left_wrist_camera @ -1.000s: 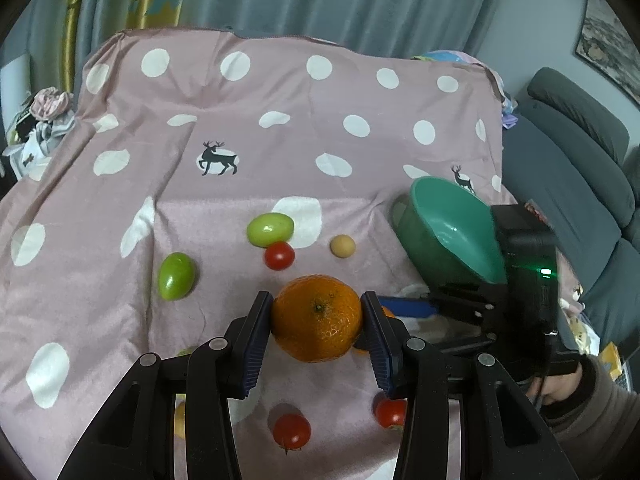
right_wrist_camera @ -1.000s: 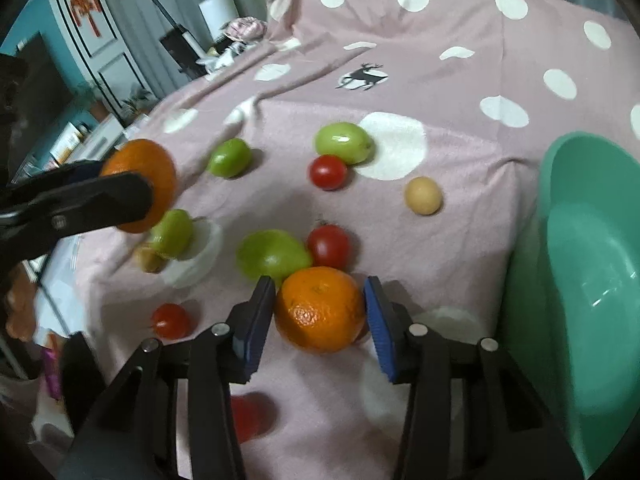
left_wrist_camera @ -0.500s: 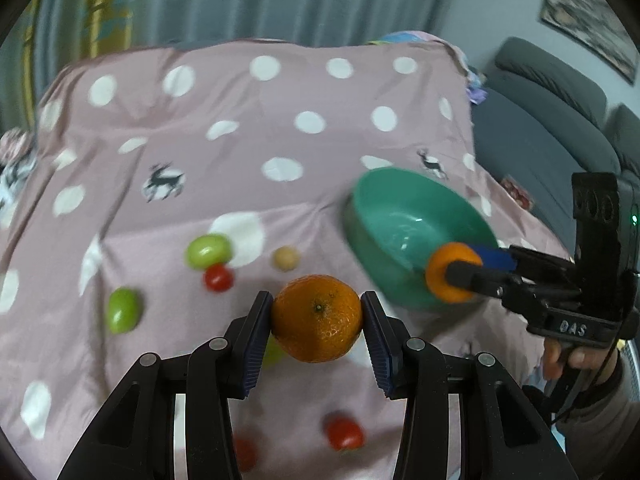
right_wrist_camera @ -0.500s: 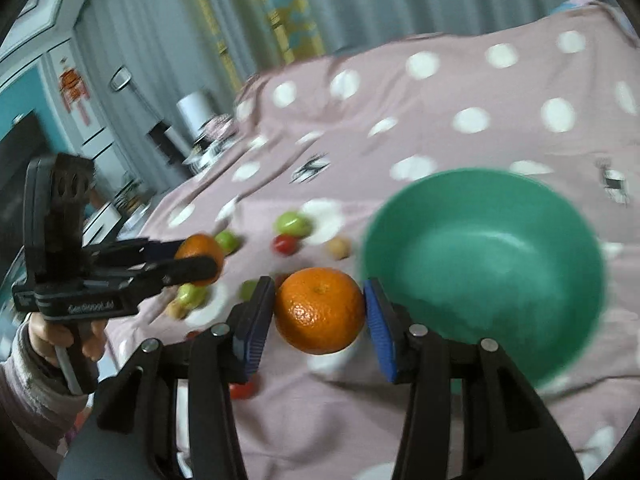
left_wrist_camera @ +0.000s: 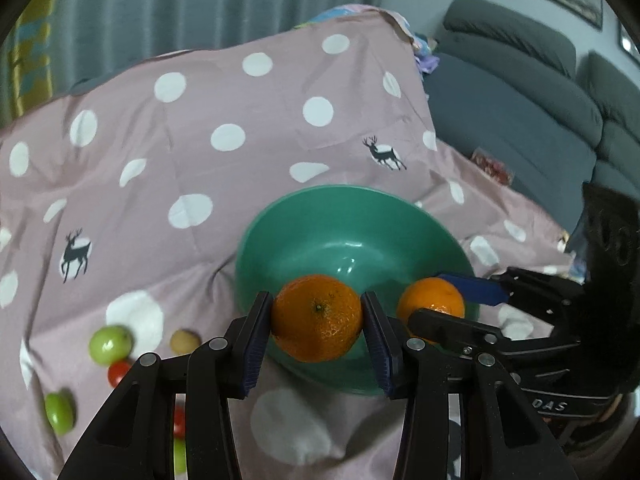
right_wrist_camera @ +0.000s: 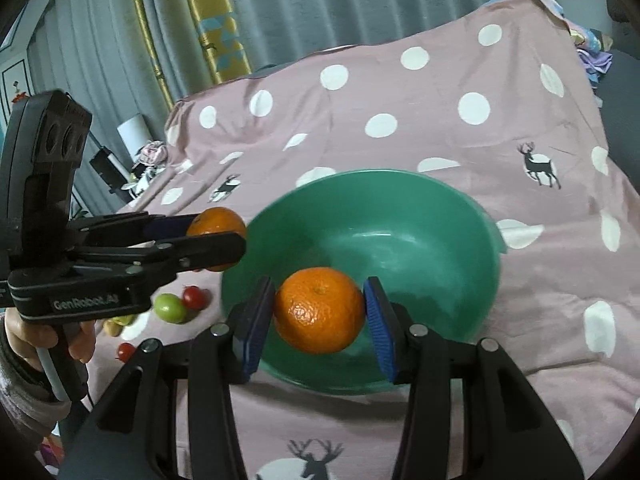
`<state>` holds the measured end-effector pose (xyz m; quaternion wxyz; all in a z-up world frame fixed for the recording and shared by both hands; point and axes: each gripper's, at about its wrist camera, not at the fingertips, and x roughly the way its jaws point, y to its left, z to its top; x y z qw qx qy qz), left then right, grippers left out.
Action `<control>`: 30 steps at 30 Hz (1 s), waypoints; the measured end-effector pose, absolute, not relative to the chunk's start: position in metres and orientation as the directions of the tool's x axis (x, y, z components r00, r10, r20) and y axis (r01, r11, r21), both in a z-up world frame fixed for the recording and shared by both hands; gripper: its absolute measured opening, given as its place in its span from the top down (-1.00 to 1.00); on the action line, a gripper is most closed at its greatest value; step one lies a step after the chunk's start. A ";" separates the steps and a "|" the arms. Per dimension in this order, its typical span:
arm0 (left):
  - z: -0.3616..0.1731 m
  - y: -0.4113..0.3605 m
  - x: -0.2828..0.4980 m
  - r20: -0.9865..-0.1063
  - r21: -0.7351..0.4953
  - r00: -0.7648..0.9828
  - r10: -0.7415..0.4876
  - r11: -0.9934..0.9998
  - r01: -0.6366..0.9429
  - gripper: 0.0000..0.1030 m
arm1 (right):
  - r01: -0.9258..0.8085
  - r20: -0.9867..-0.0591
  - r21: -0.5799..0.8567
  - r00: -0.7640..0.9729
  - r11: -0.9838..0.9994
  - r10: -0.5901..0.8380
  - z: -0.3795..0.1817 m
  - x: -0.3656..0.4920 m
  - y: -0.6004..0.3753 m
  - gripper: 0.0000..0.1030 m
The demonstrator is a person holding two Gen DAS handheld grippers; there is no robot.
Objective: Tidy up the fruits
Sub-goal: 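Carry the oranges over the green bowl and open both tools to drop them, then grasp a large green fruit with the left tool while the right tool grasps another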
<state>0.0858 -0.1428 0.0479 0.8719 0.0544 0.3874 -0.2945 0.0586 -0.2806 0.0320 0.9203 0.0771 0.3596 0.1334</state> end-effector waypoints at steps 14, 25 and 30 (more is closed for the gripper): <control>0.048 -0.137 0.079 -0.702 -0.107 0.568 -0.429 0.852 0.512 -0.53 | -0.143 -0.637 0.226 0.727 0.964 0.257 0.033 0.052 -0.294 -0.04; 0.064 -0.027 0.048 -0.675 -0.144 0.667 -0.317 0.942 0.302 -0.59 | -0.200 -0.589 0.267 0.740 0.943 0.324 0.054 0.036 -0.281 -0.16; 0.065 0.027 0.028 -0.673 -0.136 0.707 -0.218 0.976 0.171 -0.59 | -0.255 -0.579 0.273 0.726 0.928 0.370 0.062 0.031 -0.266 -0.16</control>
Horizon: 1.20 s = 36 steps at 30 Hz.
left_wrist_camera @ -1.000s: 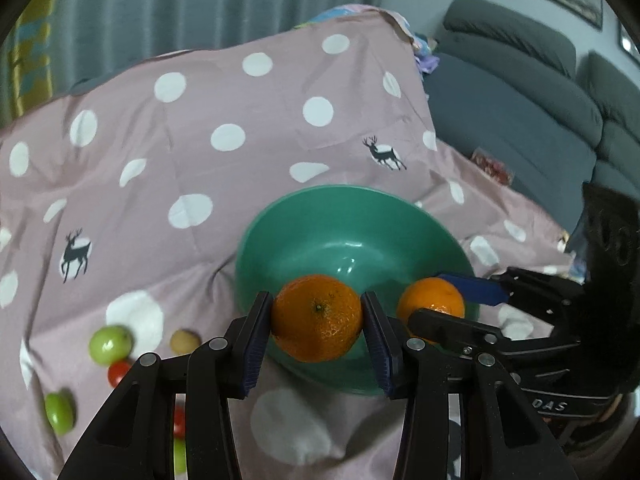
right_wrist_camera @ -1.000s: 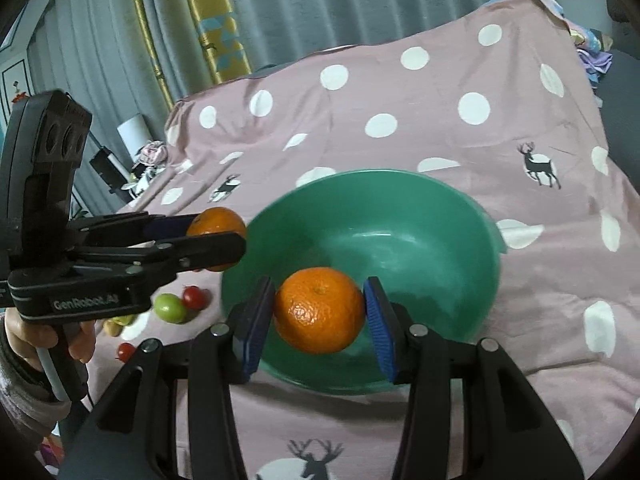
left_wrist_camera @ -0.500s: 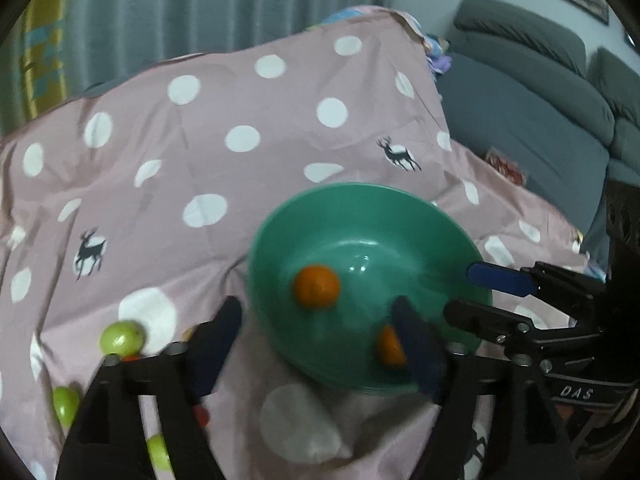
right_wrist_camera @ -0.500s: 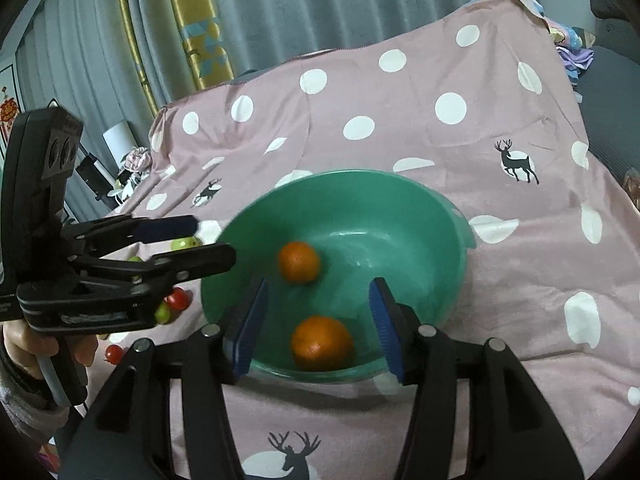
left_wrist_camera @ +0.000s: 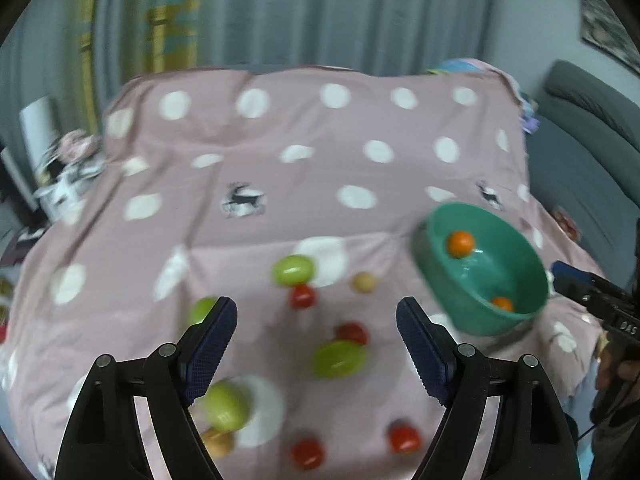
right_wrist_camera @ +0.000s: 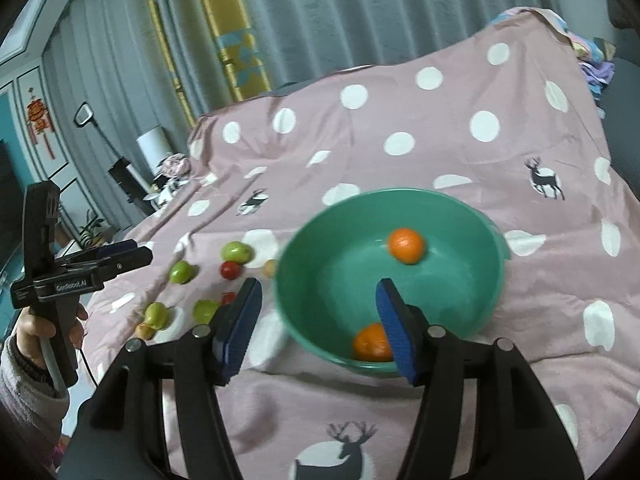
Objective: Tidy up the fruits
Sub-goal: 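Grasp a large green fruit with the left tool while the right tool grasps another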
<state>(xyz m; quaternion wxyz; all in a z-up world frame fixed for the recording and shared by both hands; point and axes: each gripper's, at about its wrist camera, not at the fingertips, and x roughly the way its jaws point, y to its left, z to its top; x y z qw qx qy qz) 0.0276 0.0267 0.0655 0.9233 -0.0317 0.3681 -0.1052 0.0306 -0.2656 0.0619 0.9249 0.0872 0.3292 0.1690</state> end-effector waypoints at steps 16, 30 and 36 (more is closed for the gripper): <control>0.026 0.085 -0.021 -0.720 -0.145 0.677 -0.151 0.987 0.066 -0.59 | -0.433 -0.651 0.257 0.584 0.864 0.486 0.050 0.024 -0.187 -0.16; -0.002 0.063 -0.001 -0.760 -0.114 0.626 -0.176 0.984 0.139 -0.59 | -0.508 -0.738 0.287 0.424 0.812 0.525 0.009 0.047 -0.131 -0.16; -0.017 0.059 0.012 -0.796 -0.107 0.582 -0.168 0.985 0.138 -0.40 | -0.517 -0.757 0.317 0.367 0.795 0.540 -0.006 0.069 -0.118 -0.16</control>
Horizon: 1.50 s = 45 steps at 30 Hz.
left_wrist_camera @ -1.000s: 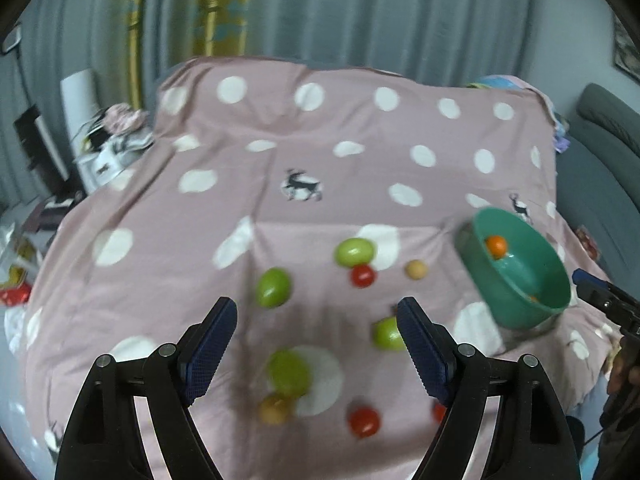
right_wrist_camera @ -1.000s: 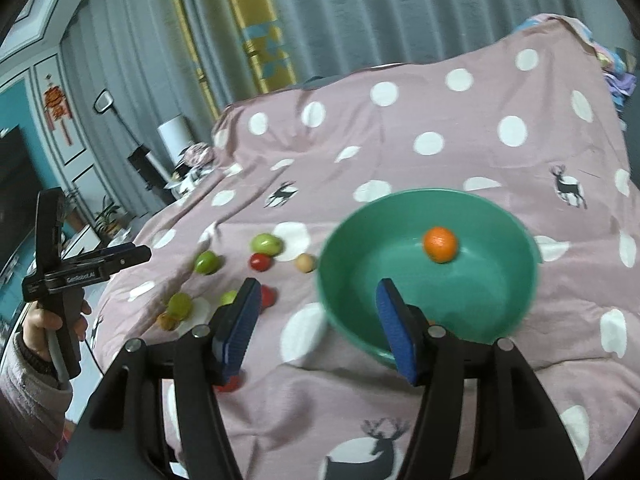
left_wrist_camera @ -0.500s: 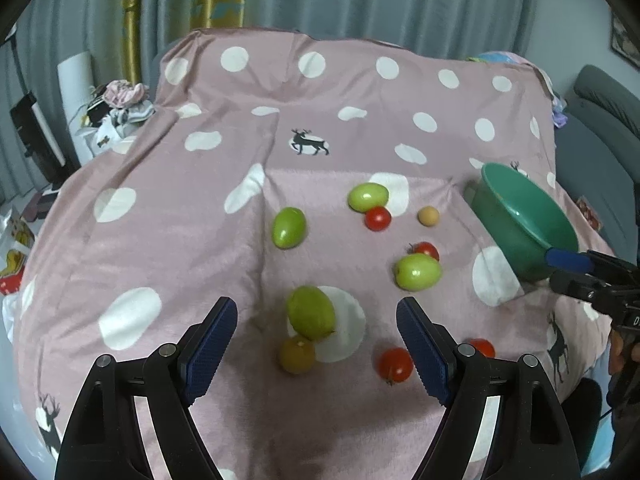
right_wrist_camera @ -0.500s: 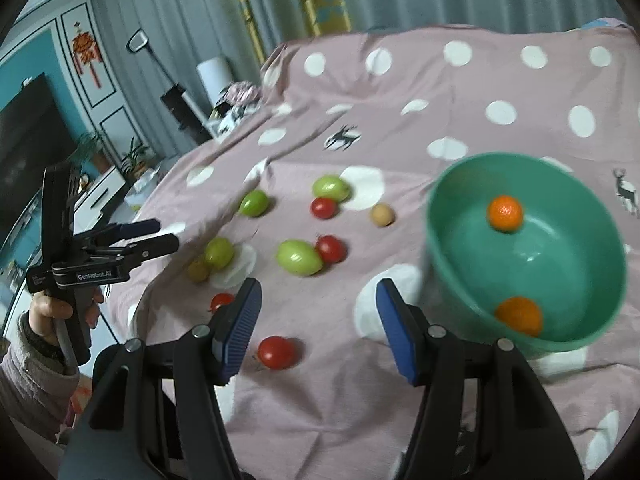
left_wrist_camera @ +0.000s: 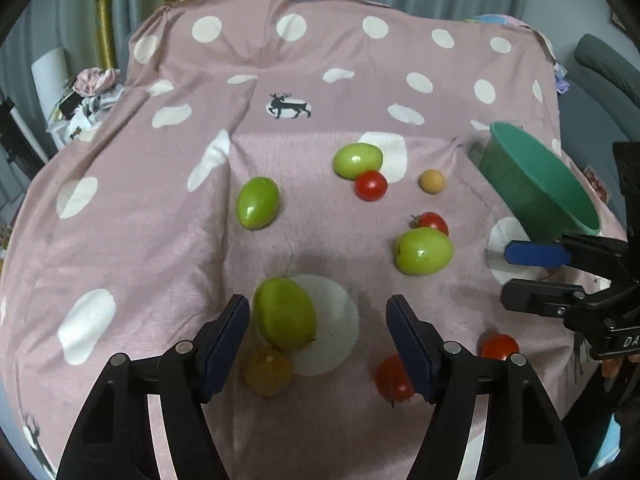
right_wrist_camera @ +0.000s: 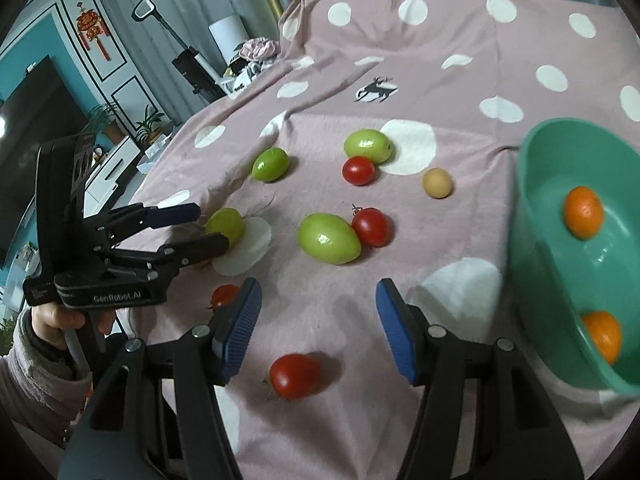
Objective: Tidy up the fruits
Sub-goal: 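Grasp a large green fruit with the left tool while the right tool grasps another, then carry both green fruits over the green bowl and open both tools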
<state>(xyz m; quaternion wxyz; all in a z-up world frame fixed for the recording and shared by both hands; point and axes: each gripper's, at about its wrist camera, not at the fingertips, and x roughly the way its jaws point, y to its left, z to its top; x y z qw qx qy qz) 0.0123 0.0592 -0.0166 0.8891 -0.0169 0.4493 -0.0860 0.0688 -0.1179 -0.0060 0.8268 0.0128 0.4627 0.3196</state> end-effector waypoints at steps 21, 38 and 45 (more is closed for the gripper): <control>-0.040 0.070 0.035 -0.855 -0.081 0.507 -0.112 0.993 0.084 0.21 | -0.572 -0.806 0.318 0.256 0.756 0.534 -0.032 0.111 -0.087 -0.12; -0.042 0.072 0.039 -0.853 -0.096 0.505 -0.130 0.991 0.092 0.26 | -0.608 -0.810 0.296 0.249 0.737 0.531 -0.032 0.131 -0.072 -0.13; -0.042 0.072 0.041 -0.853 -0.095 0.504 -0.134 0.990 0.102 0.28 | -0.640 -0.852 0.229 0.233 0.733 0.469 -0.037 0.135 -0.057 0.03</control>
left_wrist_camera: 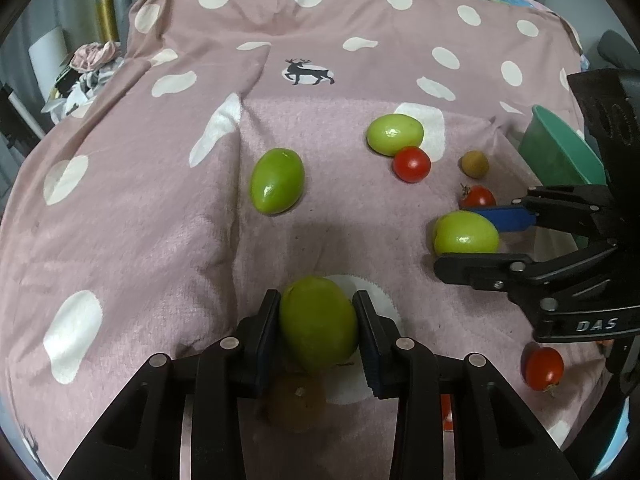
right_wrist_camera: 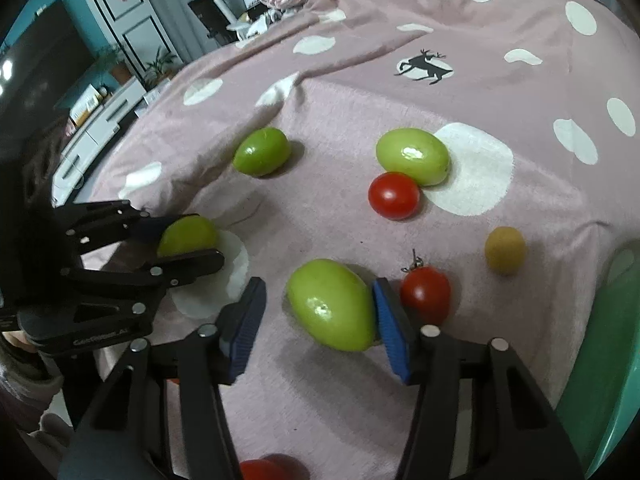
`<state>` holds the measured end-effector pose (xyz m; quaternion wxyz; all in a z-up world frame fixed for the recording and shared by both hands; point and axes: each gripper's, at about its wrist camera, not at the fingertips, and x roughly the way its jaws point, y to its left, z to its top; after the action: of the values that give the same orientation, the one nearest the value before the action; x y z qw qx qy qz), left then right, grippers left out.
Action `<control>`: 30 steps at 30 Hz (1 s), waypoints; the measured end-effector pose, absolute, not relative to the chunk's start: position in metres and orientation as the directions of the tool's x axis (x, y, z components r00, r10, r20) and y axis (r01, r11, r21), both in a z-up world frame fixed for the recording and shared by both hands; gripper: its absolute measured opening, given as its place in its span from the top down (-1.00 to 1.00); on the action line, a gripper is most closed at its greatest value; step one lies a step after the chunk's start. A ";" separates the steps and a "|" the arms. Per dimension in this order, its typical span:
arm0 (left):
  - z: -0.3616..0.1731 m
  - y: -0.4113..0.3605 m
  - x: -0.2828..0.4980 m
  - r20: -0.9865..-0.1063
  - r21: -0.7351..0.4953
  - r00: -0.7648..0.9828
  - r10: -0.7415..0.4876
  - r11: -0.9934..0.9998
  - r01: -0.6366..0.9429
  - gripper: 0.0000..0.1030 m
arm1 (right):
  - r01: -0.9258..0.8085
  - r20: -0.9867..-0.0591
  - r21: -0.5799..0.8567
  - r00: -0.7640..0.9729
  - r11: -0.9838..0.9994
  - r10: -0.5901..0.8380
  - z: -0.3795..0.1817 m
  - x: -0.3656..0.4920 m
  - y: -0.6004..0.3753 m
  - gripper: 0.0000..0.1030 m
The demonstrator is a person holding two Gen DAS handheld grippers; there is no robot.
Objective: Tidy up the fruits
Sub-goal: 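Carry both green fruits over the green bowl and open both tools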
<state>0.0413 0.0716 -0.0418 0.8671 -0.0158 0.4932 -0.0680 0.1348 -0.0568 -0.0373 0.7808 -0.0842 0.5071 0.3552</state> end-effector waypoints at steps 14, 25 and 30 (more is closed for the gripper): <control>-0.038 0.071 0.035 -0.844 -0.113 0.514 -0.152 0.988 0.107 0.29 | -0.613 -0.840 0.251 0.247 0.749 0.484 -0.036 0.126 -0.062 0.22; -0.016 0.052 0.018 -0.818 -0.127 0.544 -0.188 0.981 0.149 0.29 | -0.556 -0.774 0.325 0.309 0.765 0.553 -0.010 0.093 -0.094 0.22; -0.006 0.040 0.012 -0.807 -0.120 0.557 -0.195 0.978 0.168 0.29 | -0.534 -0.754 0.340 0.338 0.774 0.563 -0.001 0.079 -0.109 0.22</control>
<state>0.0119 0.0402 -0.0057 0.8822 -0.0147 0.4592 -0.1028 0.0795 -0.1090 -0.0013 0.8176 0.0160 0.4677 0.3355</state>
